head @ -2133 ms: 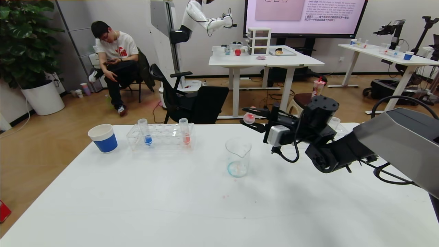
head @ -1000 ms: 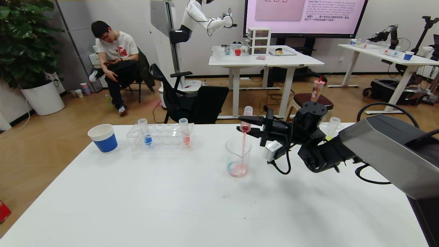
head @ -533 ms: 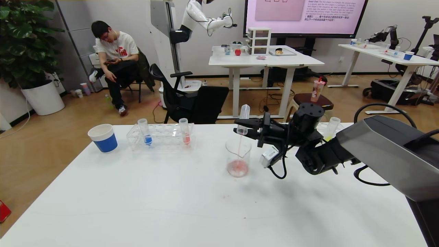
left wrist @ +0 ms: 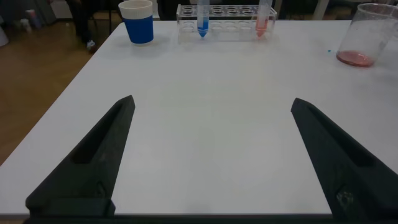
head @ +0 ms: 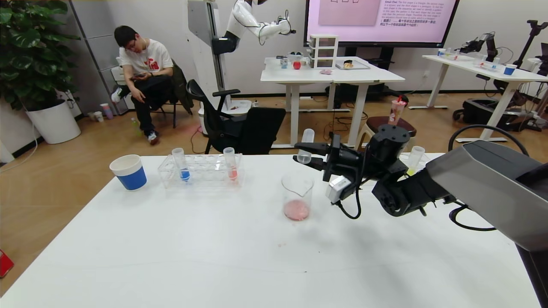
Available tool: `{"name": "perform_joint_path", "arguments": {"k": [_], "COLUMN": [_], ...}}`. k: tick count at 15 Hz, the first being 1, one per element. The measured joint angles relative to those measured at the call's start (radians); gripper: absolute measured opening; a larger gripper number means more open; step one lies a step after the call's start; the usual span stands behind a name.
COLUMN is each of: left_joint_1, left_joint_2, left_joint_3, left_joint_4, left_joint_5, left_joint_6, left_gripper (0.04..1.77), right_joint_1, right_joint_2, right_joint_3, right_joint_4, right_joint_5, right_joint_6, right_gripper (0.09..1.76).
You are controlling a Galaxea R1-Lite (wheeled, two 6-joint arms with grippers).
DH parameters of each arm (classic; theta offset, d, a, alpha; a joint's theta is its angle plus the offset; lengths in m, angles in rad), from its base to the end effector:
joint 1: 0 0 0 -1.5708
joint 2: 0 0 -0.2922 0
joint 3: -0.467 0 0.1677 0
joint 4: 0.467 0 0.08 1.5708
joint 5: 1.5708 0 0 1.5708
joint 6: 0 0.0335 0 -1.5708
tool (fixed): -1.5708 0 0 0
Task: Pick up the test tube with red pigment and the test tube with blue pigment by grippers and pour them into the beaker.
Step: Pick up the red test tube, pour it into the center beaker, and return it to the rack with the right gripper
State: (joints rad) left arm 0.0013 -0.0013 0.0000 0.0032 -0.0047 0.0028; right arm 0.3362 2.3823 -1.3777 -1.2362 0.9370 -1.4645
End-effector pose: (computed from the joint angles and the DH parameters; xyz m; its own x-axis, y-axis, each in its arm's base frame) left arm -0.0291 -0.0002 0.0751 1.0000 -0.0034 -0.0019 0.0034 1.0000 0.0028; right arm 0.4189 0.1750 0.1382 0.2783 0.9508 0.1359 0.1162 0.1072 -0.9874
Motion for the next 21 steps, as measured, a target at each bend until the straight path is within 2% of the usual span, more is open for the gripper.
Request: {"name": "perform_joint_path", "arguments": {"k": [3,7,9,11,13,14,18,21], "left_joint_1": [0.0,0.0,0.0,0.0,0.0,0.0,0.0,0.0], "left_joint_2": [0.0,0.0,0.0,0.0,0.0,0.0,0.0,0.0], "left_joint_3": [0.0,0.0,0.0,0.0,0.0,0.0,0.0,0.0], "left_joint_4": [0.0,0.0,0.0,0.0,0.0,0.0,0.0,0.0], "left_joint_5": [0.0,0.0,0.0,0.0,0.0,0.0,0.0,0.0], "left_joint_6": [0.0,0.0,0.0,0.0,0.0,0.0,0.0,0.0], "left_gripper": [1.75,1.75,1.75,1.75,1.75,1.75,1.75,1.75], "right_joint_1": [-0.005,0.001,-0.016,-0.056,-0.099,-0.124,-0.242,-0.37], "right_joint_2": [-0.081,-0.194,-0.244,-0.303,-0.374,-0.404,-0.478,-0.501], "right_joint_3": [0.009,0.054,0.077,0.138,0.218,0.248,0.323,0.335], "right_joint_4": [-0.058,-0.149,-0.121,0.014,0.149,0.176,0.183,0.241], "right_joint_5": [-0.135,-0.474,-0.679,-0.811,-0.866,-0.873,-0.873,-0.879], "right_joint_6": [0.35,0.919,1.114,1.232,1.375,1.426,1.45,1.444], "right_gripper": [0.52,0.52,0.52,0.52,0.52,0.52,0.52,0.52]}}
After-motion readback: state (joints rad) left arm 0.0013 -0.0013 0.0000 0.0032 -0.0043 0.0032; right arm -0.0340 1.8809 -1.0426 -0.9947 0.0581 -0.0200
